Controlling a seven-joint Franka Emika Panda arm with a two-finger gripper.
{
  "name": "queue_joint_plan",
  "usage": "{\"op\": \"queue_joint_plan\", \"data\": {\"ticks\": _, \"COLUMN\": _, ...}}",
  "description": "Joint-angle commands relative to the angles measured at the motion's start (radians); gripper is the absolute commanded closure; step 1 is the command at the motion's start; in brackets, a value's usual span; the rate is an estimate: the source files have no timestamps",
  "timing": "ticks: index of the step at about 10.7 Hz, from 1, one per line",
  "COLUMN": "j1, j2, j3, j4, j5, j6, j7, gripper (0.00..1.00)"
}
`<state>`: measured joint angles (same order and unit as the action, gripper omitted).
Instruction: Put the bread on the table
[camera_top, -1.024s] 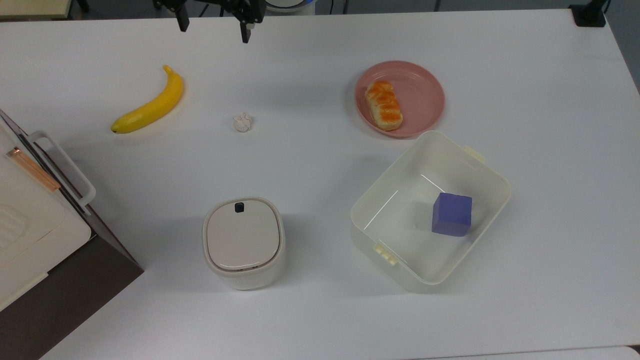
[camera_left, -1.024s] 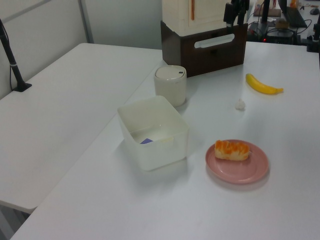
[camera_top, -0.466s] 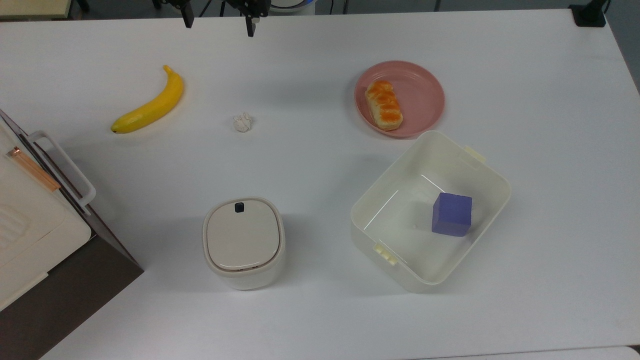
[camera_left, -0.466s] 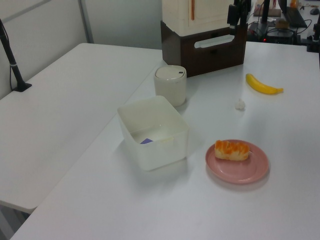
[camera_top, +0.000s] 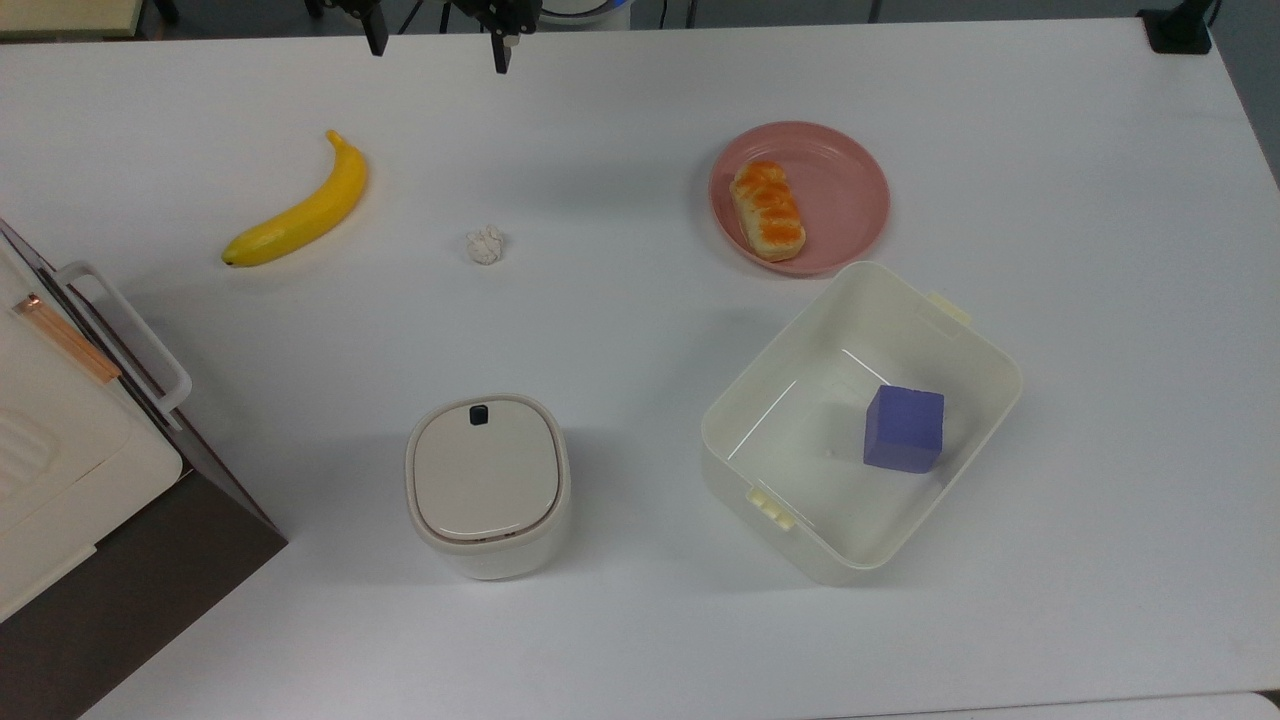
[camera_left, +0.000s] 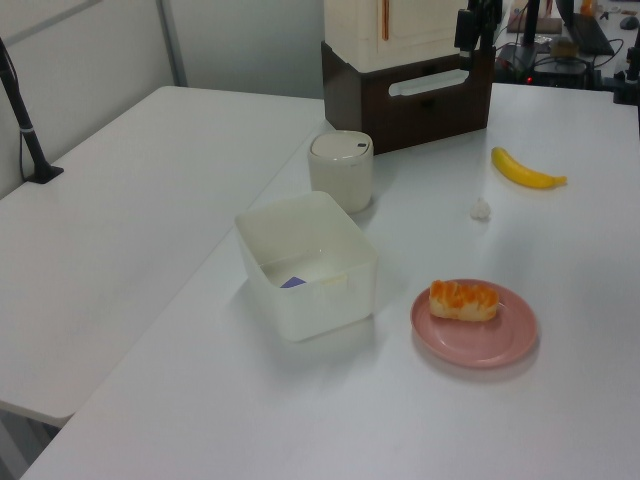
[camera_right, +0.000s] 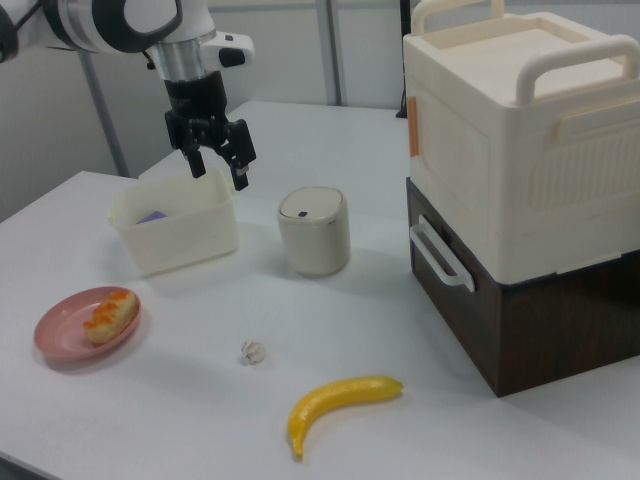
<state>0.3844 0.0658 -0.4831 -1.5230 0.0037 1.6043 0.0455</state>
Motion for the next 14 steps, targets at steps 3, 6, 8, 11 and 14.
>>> {"op": "queue_joint_plan", "data": {"ticks": 3, "j1": 0.014, "j2": -0.057, "j3": 0.142, "j4": -0.24, "j5": -0.028, "j6": 0.121, "j7": 0.046, "gripper": 0.0}}
{"op": "queue_joint_plan", "data": {"ticks": 6, "j1": 0.018, "j2": -0.06, "j3": 0.324, "j4": -0.466, "j5": -0.219, "j6": 0.313, "j7": 0.317, "gripper": 0.0}}
{"op": "queue_joint_plan", "data": {"ticks": 8, "j1": 0.021, "j2": -0.06, "j3": 0.434, "j4": -0.566, "j5": -0.377, "j6": 0.37, "j7": 0.532, "gripper": 0.0}}
{"op": "queue_joint_plan", "data": {"ticks": 11, "j1": 0.021, "j2": -0.058, "j3": 0.513, "j4": -0.566, "j5": -0.366, "j6": 0.376, "j7": 0.553, "gripper": 0.0}}
{"op": "queue_joint_plan", "data": {"ticks": 14, "j1": 0.021, "j2": -0.044, "j3": 0.609, "j4": -0.572, "j5": -0.331, "j6": 0.488, "j7": 0.57, "gripper": 0.0}}
